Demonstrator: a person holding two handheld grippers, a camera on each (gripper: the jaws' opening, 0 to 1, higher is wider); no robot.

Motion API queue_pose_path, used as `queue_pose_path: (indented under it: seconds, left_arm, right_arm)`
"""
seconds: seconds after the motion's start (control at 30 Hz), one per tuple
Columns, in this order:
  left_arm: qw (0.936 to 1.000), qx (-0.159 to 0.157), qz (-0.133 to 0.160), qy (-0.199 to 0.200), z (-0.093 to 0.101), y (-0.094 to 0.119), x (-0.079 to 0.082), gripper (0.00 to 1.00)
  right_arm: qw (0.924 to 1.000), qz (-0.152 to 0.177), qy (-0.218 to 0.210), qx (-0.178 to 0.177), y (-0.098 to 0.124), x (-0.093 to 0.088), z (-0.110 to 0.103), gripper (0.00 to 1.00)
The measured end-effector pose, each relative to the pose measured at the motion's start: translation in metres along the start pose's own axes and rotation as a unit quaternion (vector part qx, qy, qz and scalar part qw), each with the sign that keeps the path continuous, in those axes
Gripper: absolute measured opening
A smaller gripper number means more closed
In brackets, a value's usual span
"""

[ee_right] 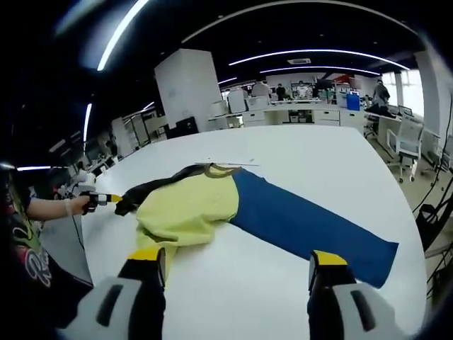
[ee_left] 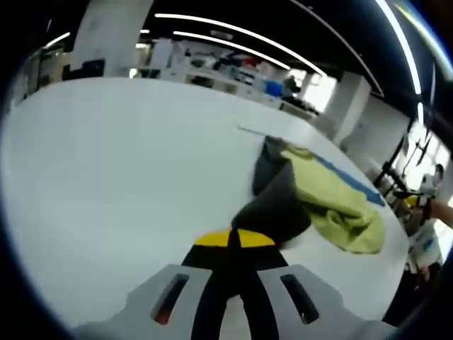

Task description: Fold the garment on the visible template until the final outline fits inside the template.

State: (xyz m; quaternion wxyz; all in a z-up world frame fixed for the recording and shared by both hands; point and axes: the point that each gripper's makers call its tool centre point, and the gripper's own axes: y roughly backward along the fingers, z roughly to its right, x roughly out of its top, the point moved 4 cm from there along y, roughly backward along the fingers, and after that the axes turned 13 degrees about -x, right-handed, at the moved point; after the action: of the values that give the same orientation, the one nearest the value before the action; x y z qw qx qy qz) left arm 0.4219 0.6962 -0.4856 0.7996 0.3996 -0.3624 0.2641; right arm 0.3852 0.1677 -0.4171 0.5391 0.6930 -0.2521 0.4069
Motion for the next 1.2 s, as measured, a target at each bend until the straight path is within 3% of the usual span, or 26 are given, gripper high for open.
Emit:
queue_pose_path:
  seconds: [0.3,0.53,0.9,1.2]
  left_arm:
    - [0.9984,-0.002,0.003,-0.057,0.004,-0.002,0.007,0.00]
    - [0.9974,0.009,0.003,-0.071,-0.001,0.008,0.007,0.30]
    - [0.9978,0.009,-0.016,-0.064,-0.004,0.033,-0.020,0.24]
    - [0.9982,0.009,-0.028,-0.052,-0.005,0.032,-0.036,0.19]
  right_arm:
    - [1.0000,-0.005,-0.001,0.001,-0.001,-0.002,-0.001,0.83]
    - [1.0000,-0.005,-0.001,0.004,-0.003,-0.001,-0.003,0.83]
    - [1.0000,-0.002,-0.003,0.008,-0.005,-0.003,-0.006,0.83]
    - [0.9999,0.005,-0.008,0.007,-0.006,0.001,-0.006,0.83]
